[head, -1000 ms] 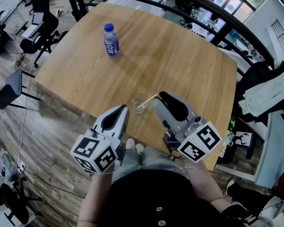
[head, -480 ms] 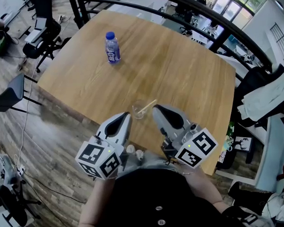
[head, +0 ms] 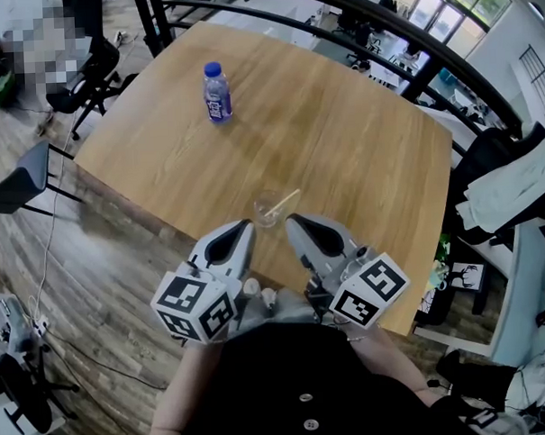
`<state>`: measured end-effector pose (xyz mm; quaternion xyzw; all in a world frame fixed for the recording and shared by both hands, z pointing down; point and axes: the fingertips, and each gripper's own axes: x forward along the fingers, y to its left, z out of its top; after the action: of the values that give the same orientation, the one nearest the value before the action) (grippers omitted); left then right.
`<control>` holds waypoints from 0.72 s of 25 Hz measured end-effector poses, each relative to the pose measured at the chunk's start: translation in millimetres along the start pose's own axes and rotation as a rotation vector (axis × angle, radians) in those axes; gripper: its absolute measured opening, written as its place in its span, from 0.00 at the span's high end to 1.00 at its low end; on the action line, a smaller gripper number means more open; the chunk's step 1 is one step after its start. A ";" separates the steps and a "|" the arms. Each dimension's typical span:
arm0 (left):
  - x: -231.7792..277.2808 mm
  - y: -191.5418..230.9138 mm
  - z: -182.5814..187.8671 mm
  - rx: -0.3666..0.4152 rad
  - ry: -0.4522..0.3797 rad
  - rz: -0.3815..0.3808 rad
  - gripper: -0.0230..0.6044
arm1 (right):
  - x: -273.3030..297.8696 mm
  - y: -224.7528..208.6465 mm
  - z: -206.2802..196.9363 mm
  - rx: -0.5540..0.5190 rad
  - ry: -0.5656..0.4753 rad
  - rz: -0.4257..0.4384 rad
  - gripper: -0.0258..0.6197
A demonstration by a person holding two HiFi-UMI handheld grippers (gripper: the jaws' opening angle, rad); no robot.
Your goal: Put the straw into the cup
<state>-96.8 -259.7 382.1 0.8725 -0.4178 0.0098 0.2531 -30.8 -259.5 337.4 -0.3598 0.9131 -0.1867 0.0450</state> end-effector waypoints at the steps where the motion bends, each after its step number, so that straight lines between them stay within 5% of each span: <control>1: -0.5 -0.6 -1.8 0.000 0.005 0.002 0.93 | -0.3 0.0 -0.4 0.000 0.001 -0.001 0.96; 18: -4.6 -3.0 -8.0 0.009 0.001 0.029 0.93 | -6.2 -4.5 0.6 -0.007 0.001 -0.022 0.96</control>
<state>-96.0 -251.1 386.7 0.8676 -0.4301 0.0156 0.2493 -23.2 -258.5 338.3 -0.3697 0.9098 -0.1842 0.0415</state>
